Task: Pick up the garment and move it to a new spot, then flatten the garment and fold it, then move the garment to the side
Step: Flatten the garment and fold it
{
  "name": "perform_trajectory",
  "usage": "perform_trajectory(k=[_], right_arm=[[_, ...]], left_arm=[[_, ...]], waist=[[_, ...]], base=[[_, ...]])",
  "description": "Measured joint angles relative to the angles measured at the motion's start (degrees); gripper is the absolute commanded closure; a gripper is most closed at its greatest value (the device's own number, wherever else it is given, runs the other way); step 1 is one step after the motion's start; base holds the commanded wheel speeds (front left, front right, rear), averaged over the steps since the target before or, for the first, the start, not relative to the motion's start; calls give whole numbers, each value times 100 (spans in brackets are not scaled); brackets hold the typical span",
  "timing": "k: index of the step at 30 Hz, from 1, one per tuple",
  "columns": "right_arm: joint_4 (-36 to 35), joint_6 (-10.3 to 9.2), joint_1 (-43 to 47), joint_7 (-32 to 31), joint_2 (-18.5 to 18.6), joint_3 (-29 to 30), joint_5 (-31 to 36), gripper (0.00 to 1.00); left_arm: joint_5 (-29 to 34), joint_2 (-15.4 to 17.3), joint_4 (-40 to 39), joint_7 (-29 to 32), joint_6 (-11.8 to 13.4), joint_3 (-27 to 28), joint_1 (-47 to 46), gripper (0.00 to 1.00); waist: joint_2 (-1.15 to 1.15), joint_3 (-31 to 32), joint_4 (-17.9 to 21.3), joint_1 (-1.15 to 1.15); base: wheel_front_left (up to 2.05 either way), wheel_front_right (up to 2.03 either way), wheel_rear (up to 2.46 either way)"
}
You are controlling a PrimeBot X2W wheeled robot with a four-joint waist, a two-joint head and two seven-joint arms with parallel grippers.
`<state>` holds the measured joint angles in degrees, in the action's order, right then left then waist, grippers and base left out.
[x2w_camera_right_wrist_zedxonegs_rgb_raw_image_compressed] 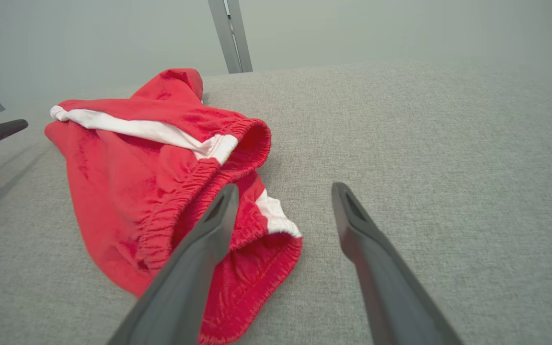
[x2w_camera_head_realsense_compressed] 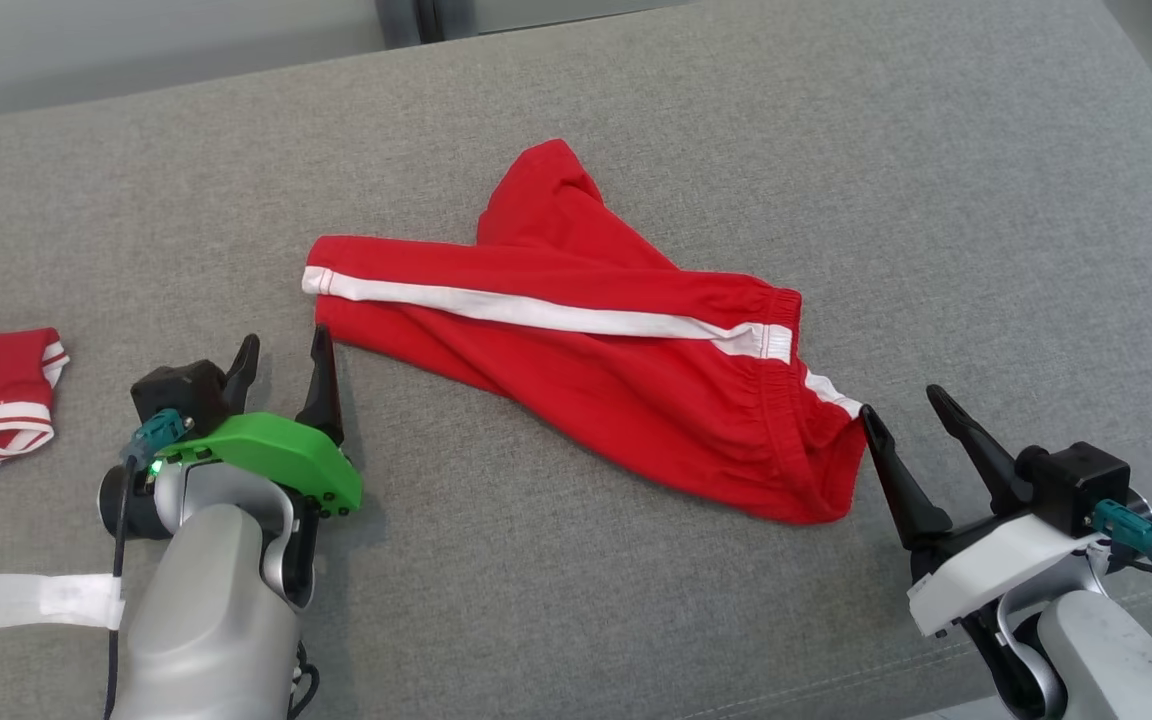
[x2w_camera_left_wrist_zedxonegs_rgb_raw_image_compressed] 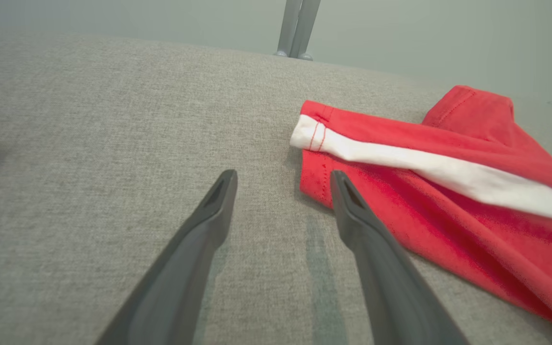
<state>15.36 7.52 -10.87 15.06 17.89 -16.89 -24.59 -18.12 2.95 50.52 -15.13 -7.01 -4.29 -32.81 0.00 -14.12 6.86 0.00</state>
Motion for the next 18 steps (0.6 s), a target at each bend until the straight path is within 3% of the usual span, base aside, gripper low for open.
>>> perform_trajectory(k=[8, 18], right_arm=[[16, 0, -60, 0, 8, -10, -46, 0], [15, 0, -119, 0, -32, 10, -56, 0]], left_arm=[[-891, -13, 89, 0, -27, -201, -249, 0], [-1400, -12, 53, 0, -29, -318, -453, 0]], waist=[[0, -234, 237, 0], [0, -434, 368, 0]], base=[[0, 0, 0], [0, 0, 0]])
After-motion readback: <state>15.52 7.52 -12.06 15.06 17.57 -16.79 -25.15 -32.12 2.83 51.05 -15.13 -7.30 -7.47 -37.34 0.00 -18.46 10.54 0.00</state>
